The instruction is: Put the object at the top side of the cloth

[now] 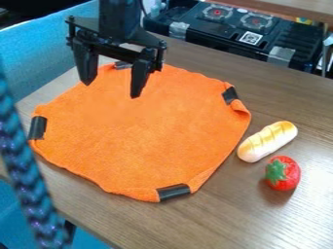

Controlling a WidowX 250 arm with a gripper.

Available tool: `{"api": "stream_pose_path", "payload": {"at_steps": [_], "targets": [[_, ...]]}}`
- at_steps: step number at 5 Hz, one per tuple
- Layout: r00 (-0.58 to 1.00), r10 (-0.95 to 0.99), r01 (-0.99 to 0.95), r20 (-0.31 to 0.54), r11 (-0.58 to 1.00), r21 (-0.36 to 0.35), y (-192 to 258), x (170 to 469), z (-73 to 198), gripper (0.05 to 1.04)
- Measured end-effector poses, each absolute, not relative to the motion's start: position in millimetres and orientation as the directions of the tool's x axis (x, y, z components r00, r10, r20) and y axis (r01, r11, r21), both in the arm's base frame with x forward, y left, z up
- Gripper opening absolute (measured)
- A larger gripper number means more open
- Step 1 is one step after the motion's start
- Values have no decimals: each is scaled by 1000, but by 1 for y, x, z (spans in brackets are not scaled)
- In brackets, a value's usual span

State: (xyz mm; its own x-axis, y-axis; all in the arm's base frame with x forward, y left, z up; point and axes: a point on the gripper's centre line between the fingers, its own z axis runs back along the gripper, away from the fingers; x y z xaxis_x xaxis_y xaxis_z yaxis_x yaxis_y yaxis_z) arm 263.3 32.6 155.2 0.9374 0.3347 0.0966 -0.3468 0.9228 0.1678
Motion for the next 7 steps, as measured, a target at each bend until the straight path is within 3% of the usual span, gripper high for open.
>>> {"api": "stream_pose_path", "payload": {"at_steps": [1, 3, 4, 5, 7], "targets": [[942, 327, -335, 74, 926, 173, 32, 264, 148, 991], [998, -53, 49, 24, 983, 175, 10, 315, 69, 991], [958, -223, 203, 180, 972, 122, -16, 344, 61, 991], [928, -235, 227, 288, 972, 61, -30, 359, 65, 991], [903, -225, 240, 367, 971, 6, -63, 376, 105, 991]]}}
